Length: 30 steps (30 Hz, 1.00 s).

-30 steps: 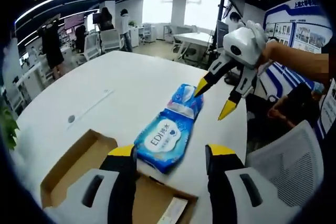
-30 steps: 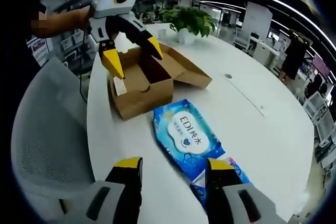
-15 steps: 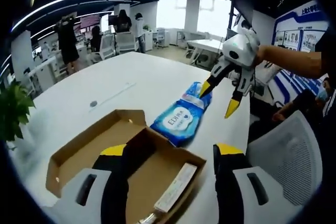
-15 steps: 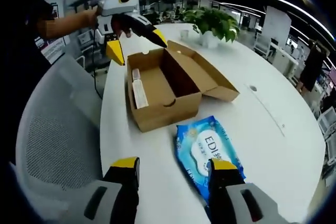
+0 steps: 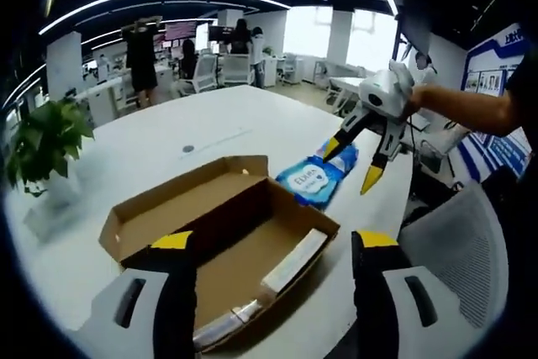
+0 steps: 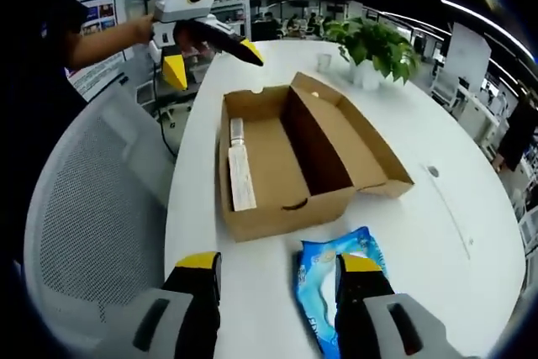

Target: Operate the shoe box by opening the lid, removing the specified soft item, and placing it in the target area until the item is outside and the box remains undamaged.

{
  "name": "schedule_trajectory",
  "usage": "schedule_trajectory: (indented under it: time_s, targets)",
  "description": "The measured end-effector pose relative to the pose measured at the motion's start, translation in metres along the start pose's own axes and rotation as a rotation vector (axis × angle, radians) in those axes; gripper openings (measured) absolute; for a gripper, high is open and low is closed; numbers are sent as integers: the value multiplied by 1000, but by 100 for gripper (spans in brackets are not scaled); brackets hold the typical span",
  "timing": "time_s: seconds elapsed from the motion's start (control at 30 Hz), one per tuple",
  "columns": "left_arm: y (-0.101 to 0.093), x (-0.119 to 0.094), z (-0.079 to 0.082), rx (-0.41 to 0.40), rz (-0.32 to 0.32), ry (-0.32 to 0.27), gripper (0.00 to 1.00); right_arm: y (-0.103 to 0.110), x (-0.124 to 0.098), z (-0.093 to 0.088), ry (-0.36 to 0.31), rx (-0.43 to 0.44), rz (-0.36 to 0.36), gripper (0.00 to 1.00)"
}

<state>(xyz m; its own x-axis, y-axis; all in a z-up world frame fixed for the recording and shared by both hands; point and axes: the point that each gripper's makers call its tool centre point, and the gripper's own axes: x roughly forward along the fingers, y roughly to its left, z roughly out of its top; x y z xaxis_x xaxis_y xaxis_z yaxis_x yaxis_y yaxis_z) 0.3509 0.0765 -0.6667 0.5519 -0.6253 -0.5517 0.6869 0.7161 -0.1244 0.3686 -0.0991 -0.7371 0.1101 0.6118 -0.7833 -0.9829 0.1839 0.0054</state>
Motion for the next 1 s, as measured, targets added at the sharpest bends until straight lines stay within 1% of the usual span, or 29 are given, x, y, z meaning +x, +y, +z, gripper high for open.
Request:
schedule_trajectory:
  time_s: [0.17,0.37,0.53,0.7,0.87,1.0]
  targets:
    - [7,-20,-5,-42,44,-33,80,2,10,16,-17,-26,16,52]
    - [14,-41,-13,-71,94,-47,81,8,25,31,-14,-66,44,52]
    - [14,-58,-16,-105,127,-77,82,10,38,41,-13,-93,62,51]
    - [15,-69,-21,-111,150,-82,83,9,55,52,-15,-110,75,50]
    - [14,-77,-20,-130,153,-96,84,12,69,56,-2,-131,92,50]
    - [13,-80,-20,-137,159,-108,83,14,80,54,20,-142,119,50]
